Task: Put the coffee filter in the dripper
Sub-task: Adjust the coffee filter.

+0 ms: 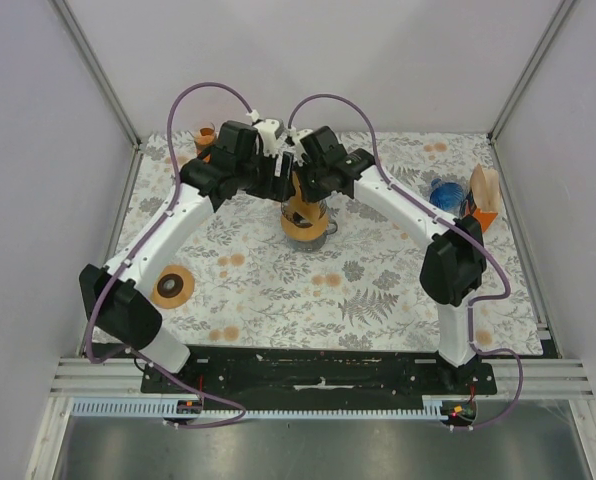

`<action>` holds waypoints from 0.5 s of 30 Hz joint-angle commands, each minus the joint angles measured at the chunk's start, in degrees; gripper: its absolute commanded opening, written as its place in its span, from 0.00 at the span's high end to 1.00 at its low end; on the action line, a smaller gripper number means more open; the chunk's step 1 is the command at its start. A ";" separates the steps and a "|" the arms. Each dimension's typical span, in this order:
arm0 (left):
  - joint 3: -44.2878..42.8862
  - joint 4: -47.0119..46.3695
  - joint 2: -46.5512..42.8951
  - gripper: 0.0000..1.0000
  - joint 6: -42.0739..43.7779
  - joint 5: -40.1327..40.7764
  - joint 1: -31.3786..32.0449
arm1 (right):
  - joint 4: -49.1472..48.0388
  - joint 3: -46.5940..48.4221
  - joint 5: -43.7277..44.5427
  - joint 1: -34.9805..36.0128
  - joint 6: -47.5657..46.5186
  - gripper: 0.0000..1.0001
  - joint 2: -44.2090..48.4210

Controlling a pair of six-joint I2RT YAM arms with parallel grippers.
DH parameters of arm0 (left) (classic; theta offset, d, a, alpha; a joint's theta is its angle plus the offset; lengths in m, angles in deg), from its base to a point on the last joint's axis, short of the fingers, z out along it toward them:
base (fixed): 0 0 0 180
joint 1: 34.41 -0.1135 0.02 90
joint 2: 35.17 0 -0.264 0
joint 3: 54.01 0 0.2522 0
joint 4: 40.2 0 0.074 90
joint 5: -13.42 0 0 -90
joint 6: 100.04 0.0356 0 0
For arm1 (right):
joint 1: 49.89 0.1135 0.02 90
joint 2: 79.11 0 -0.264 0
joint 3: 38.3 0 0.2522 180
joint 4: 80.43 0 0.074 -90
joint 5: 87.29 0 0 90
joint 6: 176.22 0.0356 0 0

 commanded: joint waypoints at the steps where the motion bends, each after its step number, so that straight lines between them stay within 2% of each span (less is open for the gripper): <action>1: 1.92 -7.19 2.83 0.21 -3.55 2.05 0.03 | -0.08 2.35 0.68 -0.21 0.66 1.00 -0.53; 6: 3.24 -8.61 4.59 0.31 -3.46 2.58 0.03 | -0.08 2.52 0.16 -0.21 -0.21 1.00 -0.53; 10: 4.91 -9.22 4.33 0.41 -1.62 7.76 0.03 | -0.34 2.08 -0.19 -0.47 -0.74 1.00 -0.36; 12: 5.52 -9.84 4.15 0.49 -0.21 11.10 -0.06 | -0.69 1.73 -0.98 -0.91 -0.83 1.00 -0.18; 15: 6.41 -10.63 4.07 0.61 0.23 10.15 -0.24 | -1.48 0.77 -2.04 -1.52 -0.65 1.00 0.17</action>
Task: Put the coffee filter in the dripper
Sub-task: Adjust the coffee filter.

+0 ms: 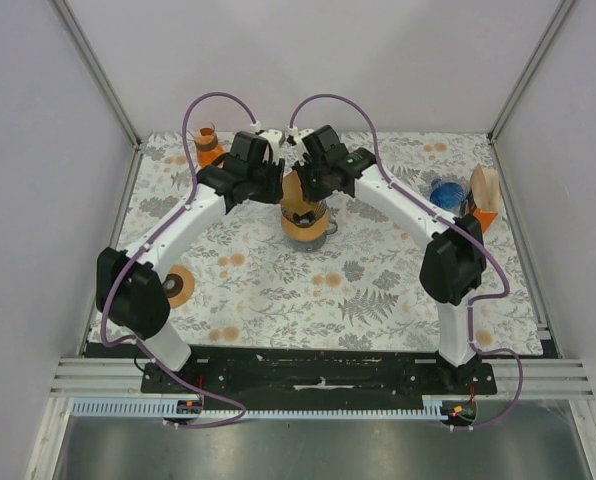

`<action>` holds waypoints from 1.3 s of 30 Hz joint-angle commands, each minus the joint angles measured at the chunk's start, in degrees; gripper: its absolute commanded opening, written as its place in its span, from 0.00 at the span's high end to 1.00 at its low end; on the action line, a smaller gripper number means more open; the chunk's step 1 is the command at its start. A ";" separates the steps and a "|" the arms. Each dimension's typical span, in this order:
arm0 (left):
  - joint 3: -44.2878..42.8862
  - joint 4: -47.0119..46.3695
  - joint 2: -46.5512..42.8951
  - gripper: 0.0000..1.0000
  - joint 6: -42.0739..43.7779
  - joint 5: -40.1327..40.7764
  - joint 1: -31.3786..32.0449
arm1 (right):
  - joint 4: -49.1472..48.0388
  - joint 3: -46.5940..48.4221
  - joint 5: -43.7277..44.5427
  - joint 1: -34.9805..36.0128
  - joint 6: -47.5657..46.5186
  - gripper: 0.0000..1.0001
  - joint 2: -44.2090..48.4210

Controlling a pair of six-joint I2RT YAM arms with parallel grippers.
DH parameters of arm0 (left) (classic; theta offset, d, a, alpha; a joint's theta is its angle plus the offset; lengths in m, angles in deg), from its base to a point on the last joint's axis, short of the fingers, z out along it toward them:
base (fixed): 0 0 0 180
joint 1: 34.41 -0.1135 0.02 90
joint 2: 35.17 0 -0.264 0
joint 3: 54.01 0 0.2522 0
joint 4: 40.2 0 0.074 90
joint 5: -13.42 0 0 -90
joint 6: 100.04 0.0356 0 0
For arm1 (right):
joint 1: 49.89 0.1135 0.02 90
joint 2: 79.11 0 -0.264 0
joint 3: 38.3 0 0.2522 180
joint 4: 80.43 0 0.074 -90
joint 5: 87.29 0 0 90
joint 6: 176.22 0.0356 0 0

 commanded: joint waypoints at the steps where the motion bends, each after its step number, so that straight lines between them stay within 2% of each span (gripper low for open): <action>1: 0.90 -3.83 -0.96 0.65 1.48 1.93 -0.19 | -1.68 0.50 -1.47 -1.09 -0.76 1.00 0.91; 6: 2.56 -3.92 -1.31 0.84 1.48 0.78 -0.28 | -3.43 -2.39 -2.96 -2.23 -2.08 1.00 2.58; 11: 2.66 -3.39 -1.93 0.98 2.44 0.78 -0.46 | -7.04 -6.61 -7.44 -4.34 -2.52 1.00 5.40; 15: 2.04 -2.69 -2.10 0.98 3.15 -0.61 -0.55 | -7.83 -7.32 -9.99 -4.43 -4.02 1.00 6.01; 16: 2.04 -2.60 -2.19 0.98 3.32 -1.06 -0.55 | -8.01 -7.24 -10.78 -4.34 -4.45 0.97 6.10; 21: 1.43 -2.51 -1.75 0.98 2.89 -3.17 -0.46 | -9.59 -7.06 -14.83 -4.52 -6.30 0.63 7.94; 26: -0.33 -1.81 -1.49 0.98 3.68 -3.00 -0.46 | -10.47 -9.07 -17.81 -6.00 -11.13 0.43 11.28; 30: -1.91 -0.93 -1.40 0.98 3.94 -3.26 -0.46 | -12.92 -11.62 -22.12 -8.29 -15.43 0.22 15.58; 32: -2.61 -0.41 -1.40 0.98 3.94 -3.88 -0.46 | -14.77 -14.16 -24.83 -9.43 -19.38 0.16 18.74; 35: -4.10 0.56 -1.49 0.98 3.33 -5.28 -0.55 | -23.44 -24.42 -30.98 -10.32 -28.95 0.14 26.20; 39: -8.58 3.45 -2.01 0.98 2.36 -8.26 -0.81 | -48.71 -49.88 -35.30 -10.32 -44.50 0.11 39.91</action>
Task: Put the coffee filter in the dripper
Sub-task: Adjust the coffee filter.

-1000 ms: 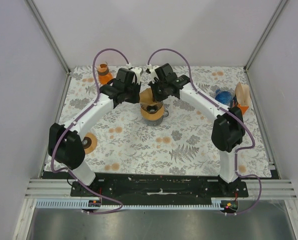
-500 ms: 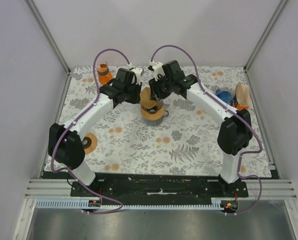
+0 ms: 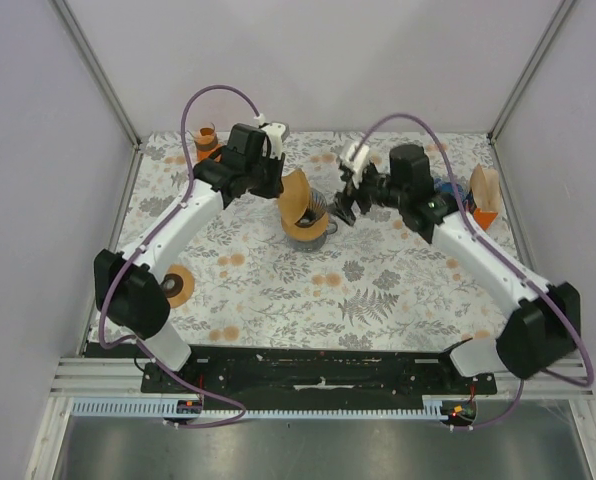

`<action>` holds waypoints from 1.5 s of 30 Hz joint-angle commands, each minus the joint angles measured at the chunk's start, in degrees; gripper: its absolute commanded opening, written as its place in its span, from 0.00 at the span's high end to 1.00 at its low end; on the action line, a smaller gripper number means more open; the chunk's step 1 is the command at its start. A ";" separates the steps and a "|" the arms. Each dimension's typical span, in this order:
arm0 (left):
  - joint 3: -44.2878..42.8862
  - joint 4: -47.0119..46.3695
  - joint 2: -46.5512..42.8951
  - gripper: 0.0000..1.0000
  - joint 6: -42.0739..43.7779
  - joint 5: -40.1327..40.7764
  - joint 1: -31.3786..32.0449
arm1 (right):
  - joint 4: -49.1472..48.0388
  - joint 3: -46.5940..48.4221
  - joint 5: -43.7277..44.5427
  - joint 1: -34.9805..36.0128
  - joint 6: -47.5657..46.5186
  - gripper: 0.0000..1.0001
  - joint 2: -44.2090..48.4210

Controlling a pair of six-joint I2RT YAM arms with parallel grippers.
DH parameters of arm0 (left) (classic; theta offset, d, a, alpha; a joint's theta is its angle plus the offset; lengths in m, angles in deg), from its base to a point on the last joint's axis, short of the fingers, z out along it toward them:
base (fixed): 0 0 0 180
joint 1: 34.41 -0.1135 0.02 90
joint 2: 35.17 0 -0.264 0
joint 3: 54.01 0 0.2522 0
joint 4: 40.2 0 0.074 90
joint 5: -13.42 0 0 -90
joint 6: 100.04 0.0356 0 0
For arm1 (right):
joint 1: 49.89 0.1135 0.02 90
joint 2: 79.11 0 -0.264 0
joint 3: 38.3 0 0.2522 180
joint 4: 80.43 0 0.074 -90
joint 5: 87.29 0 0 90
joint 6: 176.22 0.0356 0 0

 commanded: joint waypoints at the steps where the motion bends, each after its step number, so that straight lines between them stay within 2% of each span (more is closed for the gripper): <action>1: -7.17 2.78 -2.43 0.98 -0.22 -5.38 -0.76 | -30.22 -21.80 -7.62 0.76 -19.70 0.08 12.87; 3: -8.84 4.28 -3.22 0.98 -0.83 -9.68 -0.94 | -37.29 -26.75 -5.08 0.68 -20.77 0.04 14.91; 7: -10.87 5.42 -4.89 0.98 -1.72 -18.04 -1.03 | -38.79 -25.44 -3.14 0.76 -20.51 0.02 13.25; 9: -11.31 5.78 -5.51 0.98 -1.89 -20.24 -1.03 | -42.32 -26.23 -0.94 0.76 -20.51 0.02 13.16; 14: -12.27 5.60 -5.77 0.98 -3.91 -24.81 -1.12 | -41.45 -24.83 0.38 3.13 -25.15 0.02 12.63; 19: -13.15 5.25 -5.25 0.98 -5.58 -26.49 -1.12 | -39.26 -23.43 6.52 7.44 -32.01 0.02 11.23; 23: -12.98 5.16 -5.42 0.98 -5.76 -27.11 -1.12 | -39.60 -21.32 10.75 8.85 -32.73 0.02 9.82; 31: -12.45 6.13 -5.68 0.98 -3.57 -24.30 -1.12 | -37.15 -19.21 8.04 9.73 -28.95 0.05 10.61; 34: -12.45 6.31 -5.86 0.98 -2.86 -23.77 -1.12 | -33.56 -17.89 6.54 9.73 -28.33 0.15 10.35; 39: -12.63 6.74 -5.95 0.98 -1.45 -22.28 -1.12 | -32.66 -17.36 6.62 9.64 -26.31 0.43 9.99; 41: -12.63 6.92 -6.04 0.98 -1.02 -21.84 -1.12 | -33.45 -17.80 6.45 9.38 -25.09 0.65 10.34; 45: -12.89 7.10 -6.30 0.98 -0.40 -21.05 -1.03 | -33.45 -17.80 5.40 8.50 -22.62 0.67 10.87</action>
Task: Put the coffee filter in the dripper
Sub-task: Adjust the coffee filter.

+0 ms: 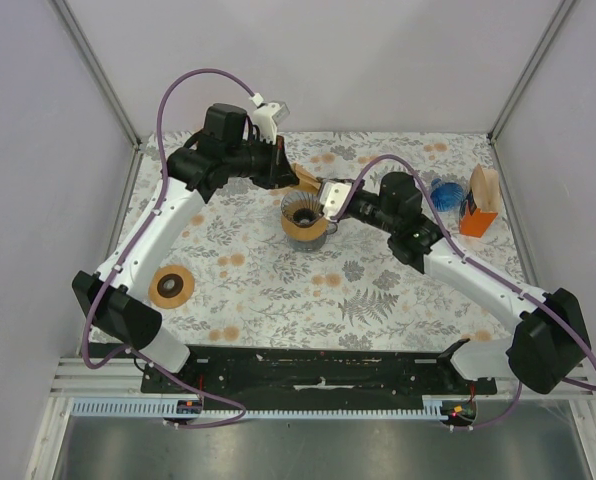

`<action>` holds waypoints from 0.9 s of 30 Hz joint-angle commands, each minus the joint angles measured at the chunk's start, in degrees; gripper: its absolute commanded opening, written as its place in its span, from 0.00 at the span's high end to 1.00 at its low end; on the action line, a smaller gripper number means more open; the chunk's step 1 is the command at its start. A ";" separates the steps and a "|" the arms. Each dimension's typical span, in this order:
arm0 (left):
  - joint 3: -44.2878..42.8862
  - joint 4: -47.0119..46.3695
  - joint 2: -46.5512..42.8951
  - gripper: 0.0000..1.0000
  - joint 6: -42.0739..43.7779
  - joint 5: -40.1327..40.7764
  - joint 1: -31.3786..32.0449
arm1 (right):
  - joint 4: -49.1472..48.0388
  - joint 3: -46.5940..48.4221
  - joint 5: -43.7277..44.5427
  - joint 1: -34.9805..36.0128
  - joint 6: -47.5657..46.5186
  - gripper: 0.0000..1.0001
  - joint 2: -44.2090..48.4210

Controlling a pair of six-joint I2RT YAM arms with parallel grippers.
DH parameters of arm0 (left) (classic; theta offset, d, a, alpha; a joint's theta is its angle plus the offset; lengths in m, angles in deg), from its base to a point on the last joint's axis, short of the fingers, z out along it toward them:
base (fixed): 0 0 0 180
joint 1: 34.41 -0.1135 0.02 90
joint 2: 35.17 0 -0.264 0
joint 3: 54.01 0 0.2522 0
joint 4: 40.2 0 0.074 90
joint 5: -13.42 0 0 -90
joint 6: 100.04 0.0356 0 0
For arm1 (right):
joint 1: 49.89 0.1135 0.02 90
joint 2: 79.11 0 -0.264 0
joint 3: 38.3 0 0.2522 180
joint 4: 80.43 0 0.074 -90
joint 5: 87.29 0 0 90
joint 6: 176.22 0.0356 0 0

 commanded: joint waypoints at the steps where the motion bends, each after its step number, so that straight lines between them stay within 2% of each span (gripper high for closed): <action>1: -2.46 0.30 -1.69 0.98 2.57 1.45 -0.07 | -0.23 2.05 -1.62 -1.12 3.89 0.69 1.23; 4: -2.82 0.39 -1.69 0.98 3.01 1.36 -0.16 | 0.30 2.57 -2.15 -2.00 6.44 0.80 0.88; 6: -3.08 0.21 -1.77 0.98 3.37 1.27 -0.16 | 0.30 2.84 -2.76 -2.70 8.20 0.96 0.80; 7: -3.17 0.39 -1.69 0.98 3.45 1.10 -0.16 | 0.30 3.01 -2.85 -2.79 8.73 1.00 0.62; 12: -2.91 0.30 -1.86 0.98 3.54 0.04 -0.16 | 0.38 3.63 -2.50 -3.40 9.96 1.00 -0.08; 13: -2.82 0.39 -1.86 0.98 3.63 0.04 -0.16 | 1.17 4.33 -2.33 -3.49 10.40 0.92 -0.35; 14: -2.82 0.39 -1.95 0.98 3.63 -0.13 -0.16 | 1.87 4.94 -1.81 -3.58 11.27 0.59 -0.70; 15: -2.82 0.47 -1.95 0.98 3.72 -0.31 -0.16 | 2.66 5.64 -1.36 -3.76 11.80 0.46 -1.13; 16: -2.91 0.39 -1.95 0.98 3.54 -0.48 -0.16 | 3.02 6.00 -1.19 -3.76 11.89 0.40 -1.49; 17: -2.99 0.39 -2.04 0.98 3.63 -0.92 -0.16 | 3.28 6.18 -0.92 -3.76 11.90 0.38 -1.66; 18: -3.08 0.39 -1.95 0.98 3.54 -1.10 -0.16 | 3.46 6.35 -0.92 -3.84 11.90 0.40 -2.10; 23: -3.26 0.39 -2.13 0.98 3.19 -1.98 -0.16 | 6.53 8.99 -0.74 -4.63 14.35 0.68 -4.30; 24: -3.17 0.30 -2.13 0.98 3.10 -2.24 -0.16 | 7.23 9.51 -1.09 -4.81 14.79 0.78 -4.74; 25: -3.17 0.30 -2.13 0.98 3.02 -2.33 -0.16 | 7.85 9.95 -1.27 -4.90 15.06 0.97 -4.92; 27: -3.26 0.12 -2.21 0.98 2.93 -2.42 -0.16 | 7.95 9.96 -1.97 -5.07 15.59 1.00 -4.83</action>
